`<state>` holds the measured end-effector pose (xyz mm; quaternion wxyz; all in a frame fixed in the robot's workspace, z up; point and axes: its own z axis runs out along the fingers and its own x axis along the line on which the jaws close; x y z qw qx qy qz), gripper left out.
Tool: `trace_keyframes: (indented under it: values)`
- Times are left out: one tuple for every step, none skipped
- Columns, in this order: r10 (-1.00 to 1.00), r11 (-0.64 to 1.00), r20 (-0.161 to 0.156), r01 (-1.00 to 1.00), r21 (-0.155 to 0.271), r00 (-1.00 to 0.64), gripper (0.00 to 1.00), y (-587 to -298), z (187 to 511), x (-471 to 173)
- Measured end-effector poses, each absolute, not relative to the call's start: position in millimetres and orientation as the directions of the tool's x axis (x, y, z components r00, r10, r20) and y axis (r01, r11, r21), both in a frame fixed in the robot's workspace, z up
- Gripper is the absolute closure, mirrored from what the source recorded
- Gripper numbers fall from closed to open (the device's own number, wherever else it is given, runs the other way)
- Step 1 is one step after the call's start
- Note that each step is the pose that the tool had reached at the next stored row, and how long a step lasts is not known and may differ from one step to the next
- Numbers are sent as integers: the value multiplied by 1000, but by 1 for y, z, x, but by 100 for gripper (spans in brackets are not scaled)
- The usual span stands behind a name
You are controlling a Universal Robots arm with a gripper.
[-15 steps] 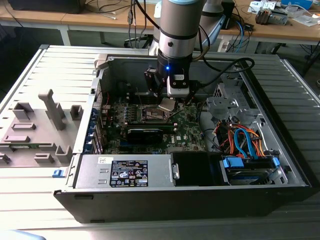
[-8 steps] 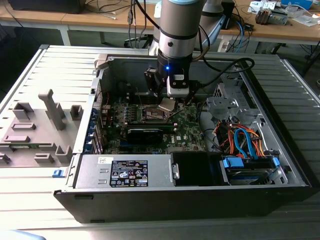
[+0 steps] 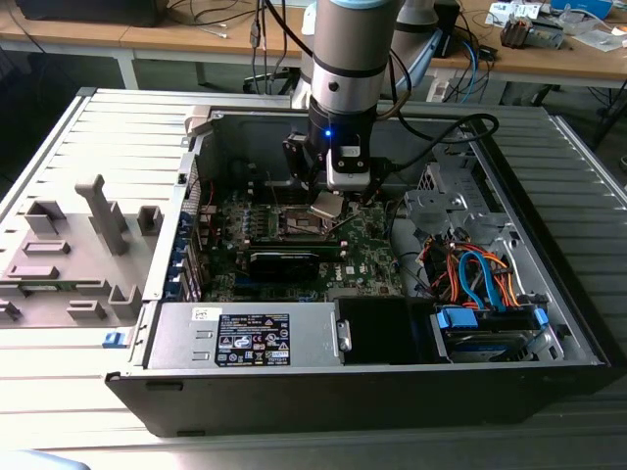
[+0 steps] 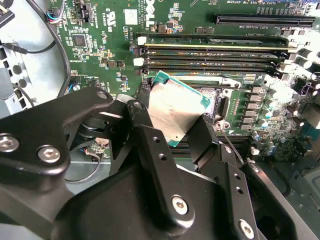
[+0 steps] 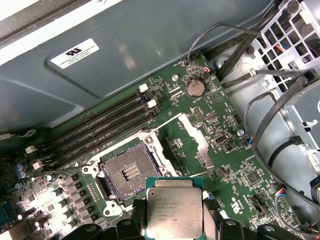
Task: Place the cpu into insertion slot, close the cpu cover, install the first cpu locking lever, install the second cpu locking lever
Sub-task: 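Place the cpu into insertion slot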
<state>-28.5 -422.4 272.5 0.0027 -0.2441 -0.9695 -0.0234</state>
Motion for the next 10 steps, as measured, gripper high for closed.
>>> trace_keyframes:
  values:
    - [474, 879, 17, 474, 44, -881, 45, -422, 272, -29]
    - [474, 879, 17, 474, 44, -880, 45, -422, 272, -29]
    - [475, 879, 17, 475, 44, -880, 45, -422, 272, -29]
    - [476, 878, 17, 476, 44, -880, 45, -422, 272, -29]
    - [476, 878, 17, 476, 44, -879, 45, -422, 272, -29]
    - [476, 878, 17, 477, 44, -879, 45, -422, 272, -29]
    - [477, 878, 17, 477, 44, -879, 45, -422, 272, -29]
    - [477, 877, 17, 478, 44, -879, 45, -422, 272, -29]
    - [478, 877, 17, 478, 44, -878, 45, -422, 272, -29]
    - [478, 877, 17, 479, 44, -878, 45, -422, 272, -29]
